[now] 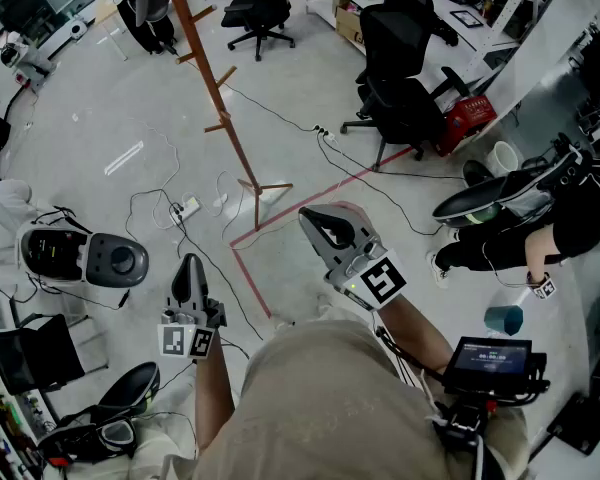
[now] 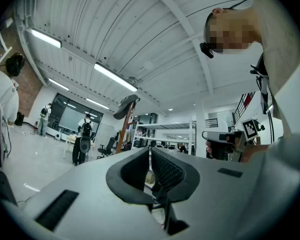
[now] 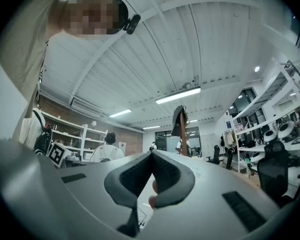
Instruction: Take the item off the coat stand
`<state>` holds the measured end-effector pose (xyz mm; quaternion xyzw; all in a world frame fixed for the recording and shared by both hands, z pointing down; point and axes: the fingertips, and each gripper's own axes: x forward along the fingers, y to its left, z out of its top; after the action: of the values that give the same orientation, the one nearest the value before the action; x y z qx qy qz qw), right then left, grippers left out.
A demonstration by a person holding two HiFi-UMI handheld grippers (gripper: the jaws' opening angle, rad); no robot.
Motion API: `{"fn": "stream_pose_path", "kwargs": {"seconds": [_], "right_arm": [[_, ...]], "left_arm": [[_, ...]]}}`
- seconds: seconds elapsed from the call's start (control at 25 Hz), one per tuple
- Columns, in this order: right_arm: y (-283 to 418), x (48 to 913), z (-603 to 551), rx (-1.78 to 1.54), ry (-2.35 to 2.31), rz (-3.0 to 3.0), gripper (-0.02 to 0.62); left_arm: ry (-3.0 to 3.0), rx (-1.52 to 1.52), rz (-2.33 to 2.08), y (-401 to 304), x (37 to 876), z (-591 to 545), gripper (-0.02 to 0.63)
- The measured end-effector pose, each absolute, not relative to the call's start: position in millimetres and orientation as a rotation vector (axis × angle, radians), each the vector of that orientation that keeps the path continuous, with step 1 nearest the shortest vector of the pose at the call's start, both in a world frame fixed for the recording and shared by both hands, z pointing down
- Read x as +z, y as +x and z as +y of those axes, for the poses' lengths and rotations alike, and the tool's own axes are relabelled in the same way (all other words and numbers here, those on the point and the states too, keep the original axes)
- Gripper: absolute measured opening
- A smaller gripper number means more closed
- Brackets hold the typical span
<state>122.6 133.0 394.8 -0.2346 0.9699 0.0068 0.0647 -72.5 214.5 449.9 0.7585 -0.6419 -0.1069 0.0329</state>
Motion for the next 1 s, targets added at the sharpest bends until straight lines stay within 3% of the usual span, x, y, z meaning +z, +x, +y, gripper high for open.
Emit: {"fn": "stream_pose_path", "kwargs": {"seconds": [0.56, 1.0], "right_arm": [[121, 413, 135, -0.069, -0.644, 2.963, 0.016], [143, 423, 133, -0.113, -0.636, 2.992, 0.114]], "left_arm": [[2.378, -0.307, -1.861, -53, 466, 202, 0.021], [2.386, -0.314, -1.874, -37, 463, 202, 0.023]]}}
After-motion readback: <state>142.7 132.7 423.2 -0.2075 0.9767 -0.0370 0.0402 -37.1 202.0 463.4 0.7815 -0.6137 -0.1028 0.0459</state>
